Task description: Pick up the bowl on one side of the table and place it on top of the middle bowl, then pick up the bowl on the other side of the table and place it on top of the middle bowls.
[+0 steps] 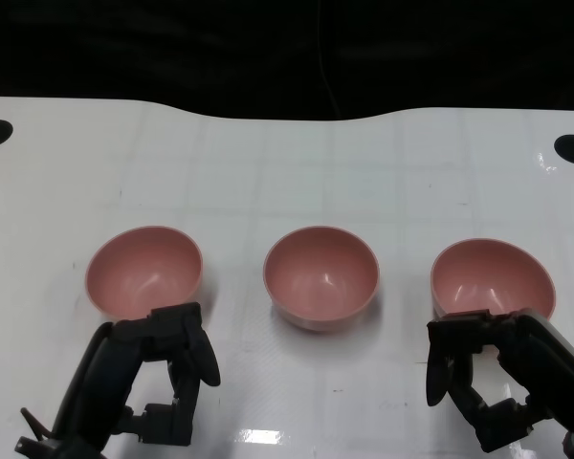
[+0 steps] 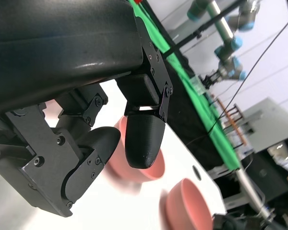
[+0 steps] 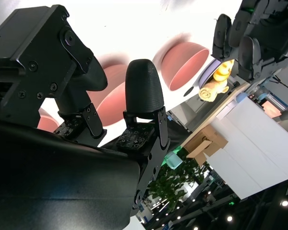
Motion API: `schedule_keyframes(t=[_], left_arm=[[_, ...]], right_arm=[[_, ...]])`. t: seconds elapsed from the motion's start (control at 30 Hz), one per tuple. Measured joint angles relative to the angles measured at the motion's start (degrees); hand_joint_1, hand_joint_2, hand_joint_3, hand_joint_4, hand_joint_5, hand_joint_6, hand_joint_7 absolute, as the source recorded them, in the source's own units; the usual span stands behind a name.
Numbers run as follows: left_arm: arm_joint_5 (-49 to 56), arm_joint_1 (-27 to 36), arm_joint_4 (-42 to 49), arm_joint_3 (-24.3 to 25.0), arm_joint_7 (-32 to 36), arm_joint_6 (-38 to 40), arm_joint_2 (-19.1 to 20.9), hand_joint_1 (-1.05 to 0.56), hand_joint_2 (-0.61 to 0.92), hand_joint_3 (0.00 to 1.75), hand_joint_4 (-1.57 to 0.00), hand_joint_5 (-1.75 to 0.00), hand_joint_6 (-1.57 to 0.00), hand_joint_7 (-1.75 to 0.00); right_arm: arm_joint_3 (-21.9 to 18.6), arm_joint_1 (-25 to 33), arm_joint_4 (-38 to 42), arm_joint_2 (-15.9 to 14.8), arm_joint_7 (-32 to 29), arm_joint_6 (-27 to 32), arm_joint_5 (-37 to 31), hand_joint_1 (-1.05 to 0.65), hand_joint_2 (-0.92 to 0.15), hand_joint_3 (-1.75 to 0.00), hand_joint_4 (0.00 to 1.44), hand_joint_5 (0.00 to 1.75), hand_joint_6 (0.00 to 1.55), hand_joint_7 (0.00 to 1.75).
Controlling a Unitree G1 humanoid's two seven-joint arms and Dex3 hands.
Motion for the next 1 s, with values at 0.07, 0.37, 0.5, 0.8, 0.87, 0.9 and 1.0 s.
schedule_keyframes(t=[0.07, 0.37, 0.5, 0.8, 0.87, 0.9, 1.0], left_arm=[[-2.0, 0.0, 0.0, 0.1, -0.6, 0.2, -0.2, -0.03, 0.21, 1.53, -0.83, -1.58, -0.84, -1.18], [6.4, 0.4, -3.5, 1.1, 3.8, 6.4, 0.3, -0.29, 0.82, 0.21, -0.53, -1.0, -0.65, -0.35], [15.6, 0.9, -8.6, 1.5, 8.4, 12.2, 0.8, -0.45, 0.91, 0.04, -0.36, -0.91, -0.52, -0.18], [34.7, 2.3, -23.5, -0.6, 9.3, 33.1, 2.5, -0.54, 0.9, 0.0, -0.21, -0.61, -0.34, -0.01], [37.9, 2.1, -25.2, -1.7, 8.3, 36.9, 3.1, -0.54, 0.89, 0.0, -0.2, -0.59, -0.34, 0.0], [39.5, 1.9, -25.5, -2.4, 7.8, 38.4, 3.6, -0.54, 0.89, 0.0, -0.2, -0.59, -0.34, 0.0], [44.4, 0.1, -25.7, -4.5, 6.3, 42.6, 5.4, -0.56, 0.91, 0.01, -0.2, -0.57, -0.32, 0.0]], right_arm=[[0.0, 0.0, 0.0, 0.0, 0.0, 0.0, 0.0, 0.11, -0.18, -1.63, 0.89, 1.75, 0.85, 1.41], [0.1, 0.0, 0.0, 0.0, 0.0, -0.1, 0.0, 0.11, -0.17, -1.63, 0.89, 1.75, 0.86, 1.41], [0.1, 0.0, -0.1, 0.1, 0.0, -0.1, -0.1, 0.12, -0.18, -1.62, 0.88, 1.75, 0.85, 1.41], [0.1, 0.2, -0.2, 0.1, 0.0, 0.2, -0.1, 0.13, -0.19, -1.62, 0.88, 1.75, 0.85, 1.42], [0.1, 0.2, -0.3, 0.1, 0.0, 0.3, -0.1, 0.14, -0.18, -1.62, 0.89, 1.75, 0.85, 1.42], [0.1, 0.2, -0.3, 0.1, 0.0, 0.3, -0.1, 0.14, -0.18, -1.62, 0.89, 1.75, 0.85, 1.42], [0.1, 0.2, -0.3, 0.1, -0.1, 0.4, -0.2, 0.14, -0.19, -1.63, 0.89, 1.75, 0.85, 1.42]])
